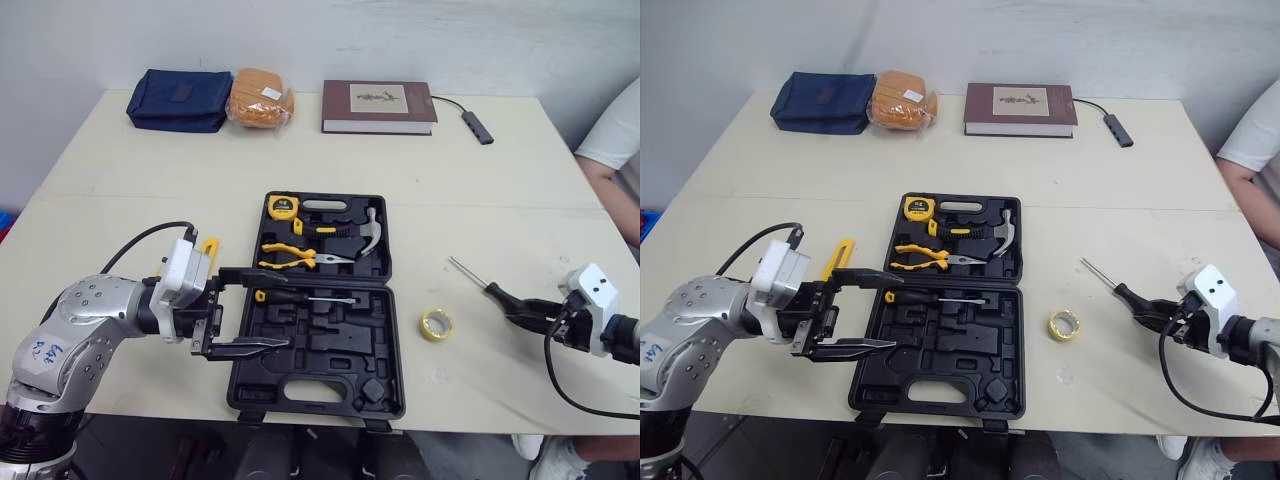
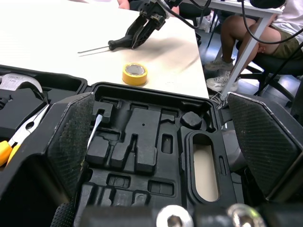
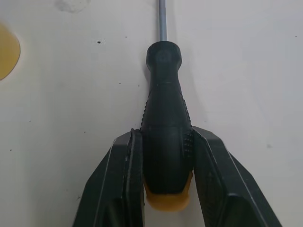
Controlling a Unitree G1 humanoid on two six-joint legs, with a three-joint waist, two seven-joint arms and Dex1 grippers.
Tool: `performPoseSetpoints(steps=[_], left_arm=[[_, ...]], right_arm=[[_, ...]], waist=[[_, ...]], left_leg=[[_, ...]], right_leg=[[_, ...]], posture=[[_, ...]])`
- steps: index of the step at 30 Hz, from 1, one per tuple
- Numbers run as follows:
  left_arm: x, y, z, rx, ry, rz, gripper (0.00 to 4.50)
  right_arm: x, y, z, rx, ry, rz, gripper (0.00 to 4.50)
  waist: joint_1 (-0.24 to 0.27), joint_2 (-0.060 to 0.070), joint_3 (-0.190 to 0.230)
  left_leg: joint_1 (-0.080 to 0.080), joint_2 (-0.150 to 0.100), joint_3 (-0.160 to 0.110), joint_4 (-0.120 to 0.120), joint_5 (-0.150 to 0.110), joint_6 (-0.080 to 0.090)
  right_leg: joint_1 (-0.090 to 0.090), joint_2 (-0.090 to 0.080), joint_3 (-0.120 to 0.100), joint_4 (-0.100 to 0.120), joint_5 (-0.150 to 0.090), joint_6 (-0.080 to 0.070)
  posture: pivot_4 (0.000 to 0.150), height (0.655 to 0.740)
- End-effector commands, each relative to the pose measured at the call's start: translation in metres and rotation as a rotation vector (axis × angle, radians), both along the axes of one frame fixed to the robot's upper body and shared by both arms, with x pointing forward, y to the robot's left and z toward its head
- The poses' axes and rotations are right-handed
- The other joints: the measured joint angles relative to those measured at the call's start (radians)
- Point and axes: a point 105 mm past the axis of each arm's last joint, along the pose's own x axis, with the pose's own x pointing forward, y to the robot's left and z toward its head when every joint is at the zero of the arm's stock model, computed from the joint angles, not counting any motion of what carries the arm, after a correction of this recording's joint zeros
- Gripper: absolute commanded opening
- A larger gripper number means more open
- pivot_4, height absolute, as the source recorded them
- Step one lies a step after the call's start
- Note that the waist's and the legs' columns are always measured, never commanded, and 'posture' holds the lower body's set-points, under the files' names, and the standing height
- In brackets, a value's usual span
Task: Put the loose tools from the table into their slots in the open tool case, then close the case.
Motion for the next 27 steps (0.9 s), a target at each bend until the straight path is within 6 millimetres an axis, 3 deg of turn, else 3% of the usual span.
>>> performPoseSetpoints(steps=[1,4,6,9,15,20,27], left_arm=[[-0.004,-0.004,0.005,-0.007,-0.037,-0.035,4.50],[-0.003,-0.004,0.009,-0.008,-0.044,-0.048,4.50],[0.001,-0.008,0.016,-0.005,-0.109,-0.052,4.50],[0.003,-0.007,0.013,0.001,-0.177,-0.059,4.50],[0.000,0.007,-0.010,0.049,-0.175,-0.059,4.50],[-0.001,0.029,-0.031,0.104,-0.135,0.018,4.50],[-0.003,0.056,-0.043,0.139,-0.104,0.133,4.50]], right_arm=[[0.000,0.001,0.008,0.014,-0.053,0.014,1.01],[0.002,0.006,0.019,0.005,-0.132,0.060,1.01],[0.007,0.025,0.042,-0.015,-0.203,0.161,1.01],[0.013,0.065,0.075,-0.046,-0.260,0.356,1.01],[0.005,0.144,0.101,0.028,-0.180,0.636,1.01],[-0.011,0.196,0.087,0.016,-0.012,0.758,1.01],[-0.020,0.228,0.074,-0.048,0.110,0.824,1.01]], waist=[[0.000,0.000,0.000],[0.000,0.000,0.000],[0.000,0.000,0.000],[-0.010,0.005,0.003],[-0.014,0.002,0.005],[-0.004,0.002,0.005],[-0.001,0.001,0.006]], left_leg=[[0.000,0.000,0.000,0.000,0.000,0.000],[0.000,0.000,0.000,0.000,0.000,0.000],[0.000,0.000,0.000,0.000,0.000,0.000],[-0.001,0.001,0.001,0.005,0.000,0.000],[-0.002,0.009,0.002,0.008,-0.003,-0.004],[-0.016,0.009,0.002,0.013,-0.001,-0.004],[-0.019,0.009,0.002,0.013,-0.003,-0.002]], right_leg=[[0.000,0.000,0.000,0.000,0.000,0.000],[0.000,0.000,0.000,0.000,0.000,0.000],[0.000,0.000,0.000,0.000,0.000,0.000],[-0.001,0.000,0.002,0.003,0.000,0.000],[-0.004,0.002,0.003,0.004,0.000,-0.004],[-0.018,0.002,0.003,0.011,0.001,-0.006],[-0.019,0.000,0.002,0.009,0.001,-0.006]], posture=[[0.150,0.7400],[0.150,0.7400],[0.150,0.7400],[0.150,0.7400],[0.150,0.7400],[0.150,0.7400],[0.150,0.7400]])
